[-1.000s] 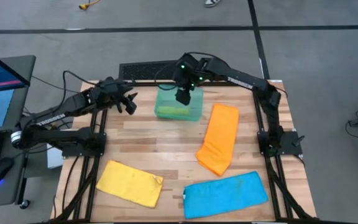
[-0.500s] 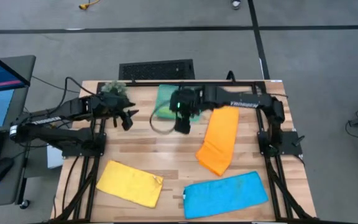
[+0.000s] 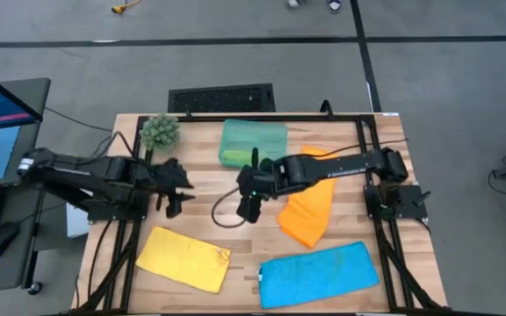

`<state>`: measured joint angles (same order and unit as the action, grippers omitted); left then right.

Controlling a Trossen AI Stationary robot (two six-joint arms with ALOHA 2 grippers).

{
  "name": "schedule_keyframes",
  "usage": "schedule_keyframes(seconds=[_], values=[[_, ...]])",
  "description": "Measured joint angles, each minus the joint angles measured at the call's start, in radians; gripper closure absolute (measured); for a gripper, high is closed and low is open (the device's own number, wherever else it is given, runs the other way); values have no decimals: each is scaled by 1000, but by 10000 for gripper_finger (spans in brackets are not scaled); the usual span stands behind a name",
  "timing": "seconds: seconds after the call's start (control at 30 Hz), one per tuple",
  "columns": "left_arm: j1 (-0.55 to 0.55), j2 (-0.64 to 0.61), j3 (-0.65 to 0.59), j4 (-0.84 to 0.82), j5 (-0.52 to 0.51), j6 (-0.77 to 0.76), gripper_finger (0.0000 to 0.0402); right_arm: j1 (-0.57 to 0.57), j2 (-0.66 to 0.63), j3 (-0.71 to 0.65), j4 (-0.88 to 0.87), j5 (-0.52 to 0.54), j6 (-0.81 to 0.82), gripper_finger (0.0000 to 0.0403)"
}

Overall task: Roll microfiber towels into tight, uniform cylinder then place into a basket
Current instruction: Roll the yellow towel

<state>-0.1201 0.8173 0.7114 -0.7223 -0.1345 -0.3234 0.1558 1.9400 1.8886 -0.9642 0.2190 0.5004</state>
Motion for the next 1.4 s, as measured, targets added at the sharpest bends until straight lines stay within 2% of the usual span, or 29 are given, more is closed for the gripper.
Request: schedule_keyframes(seconds=[0.17, 0.33, 0.57, 0.7, 0.87, 1.1, 1.2, 1.4], values=[[-122, 0, -91, 23, 1, -100, 249, 27, -2, 0, -32, 121, 74, 143], [-245, 0, -158, 22, 7, -217, 249, 15, -34, 1, -79, 128, 69, 143], [-407, 8, -218, 43, 43, -416, 249, -9, -67, 2, -170, 128, -61, 143], [-490, 8, -263, 107, 98, -607, 249, -4, -73, -1, -241, 126, -146, 143], [-570, 21, -273, 124, 49, -783, 249, 1, -77, 0, -299, 126, -242, 143], [-658, 157, -273, 125, 100, -916, 249, 1, -79, 0, -388, 126, -304, 143], [-667, 237, -273, 116, 73, -987, 249, 1, -79, 0, -390, 126, -322, 143], [-664, 377, -264, 62, 86, -1089, 249, 1, -79, 0, -388, 126, -325, 143]])
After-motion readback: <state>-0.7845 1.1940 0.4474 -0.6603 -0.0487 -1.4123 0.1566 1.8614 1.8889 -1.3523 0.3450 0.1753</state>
